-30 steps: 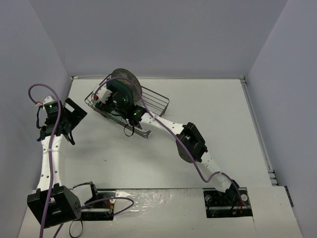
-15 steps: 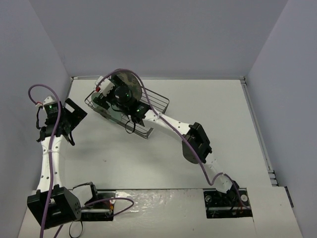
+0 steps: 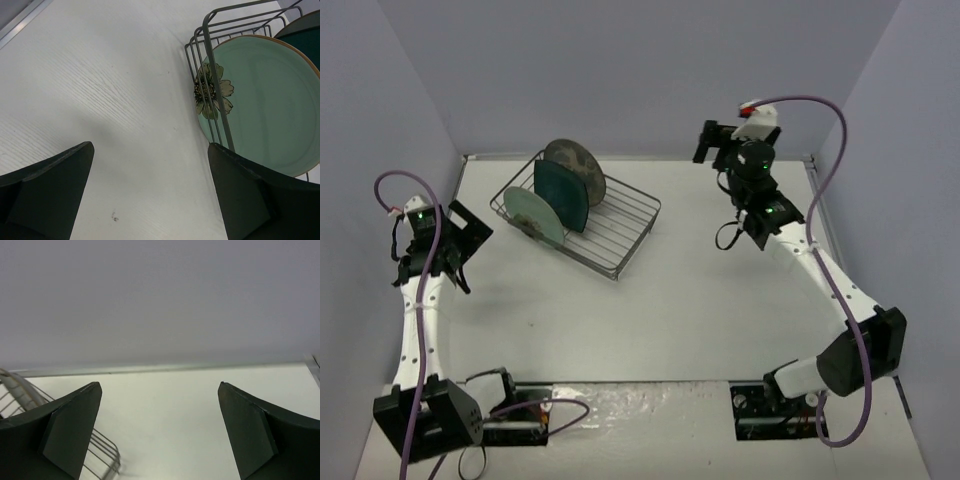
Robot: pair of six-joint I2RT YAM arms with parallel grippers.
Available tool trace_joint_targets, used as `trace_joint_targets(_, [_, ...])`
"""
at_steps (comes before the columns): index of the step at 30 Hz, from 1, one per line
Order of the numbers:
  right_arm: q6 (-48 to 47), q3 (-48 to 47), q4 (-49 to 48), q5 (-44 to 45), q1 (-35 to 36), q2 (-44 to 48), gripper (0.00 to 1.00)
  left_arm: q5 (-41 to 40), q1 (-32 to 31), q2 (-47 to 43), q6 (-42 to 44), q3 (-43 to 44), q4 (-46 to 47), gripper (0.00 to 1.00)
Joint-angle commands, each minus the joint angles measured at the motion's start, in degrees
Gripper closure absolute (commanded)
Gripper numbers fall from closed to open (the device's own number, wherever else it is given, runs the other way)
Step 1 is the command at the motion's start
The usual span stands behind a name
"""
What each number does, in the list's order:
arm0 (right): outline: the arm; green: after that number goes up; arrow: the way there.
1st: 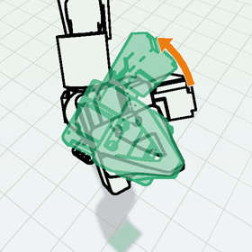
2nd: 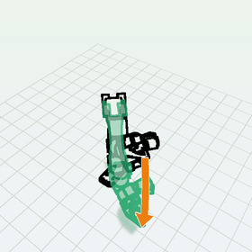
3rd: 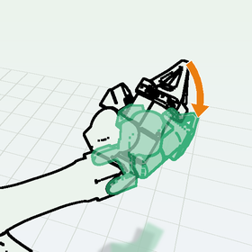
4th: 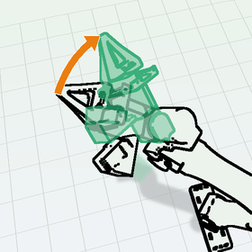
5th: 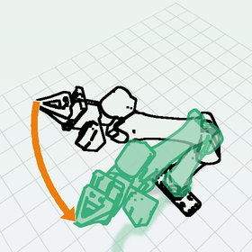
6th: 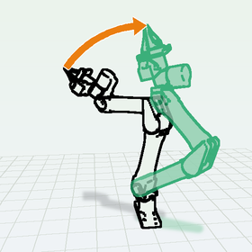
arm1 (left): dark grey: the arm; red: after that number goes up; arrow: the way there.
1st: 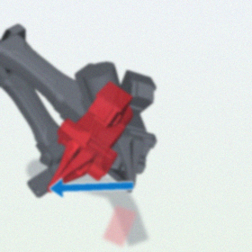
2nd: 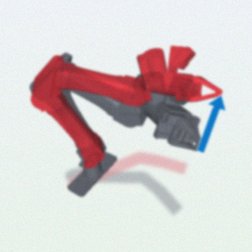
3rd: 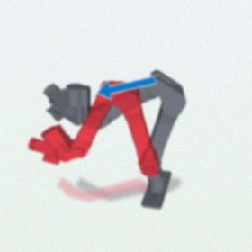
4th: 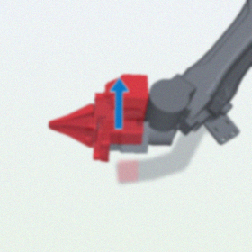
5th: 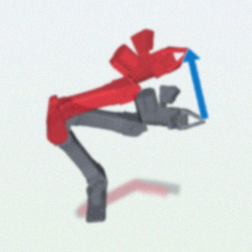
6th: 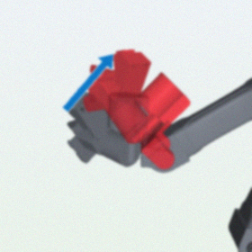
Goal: Load the plates into the dish rack
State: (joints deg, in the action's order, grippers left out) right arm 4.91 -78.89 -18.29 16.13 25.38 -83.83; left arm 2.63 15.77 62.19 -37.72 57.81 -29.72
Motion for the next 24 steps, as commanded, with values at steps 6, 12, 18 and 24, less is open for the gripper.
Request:
trace_joint_targets(6, [22.4,29.9,4.9,5.7,-22.2,19.8,0.0,-2.1,0.1,-1.0,1.2,1.3,2.2,0.03])
trace_joint_targets(12, [25.5,34.0,9.4,4.3,-26.5,21.7,0.0,-4.2,0.1,-1.1,1.4,1.3,1.8,0.03])
trace_joint_targets(18, [30.0,32.3,12.5,9.1,-26.6,23.1,0.0,-4.6,0.1,-1.0,1.3,0.8,1.9,0.03])
trace_joint_targets(24, [30.2,32.6,13.5,12.2,-26.6,24.0,0.0,-5.2,0.1,-1.0,1.5,0.7,1.6,0.03])
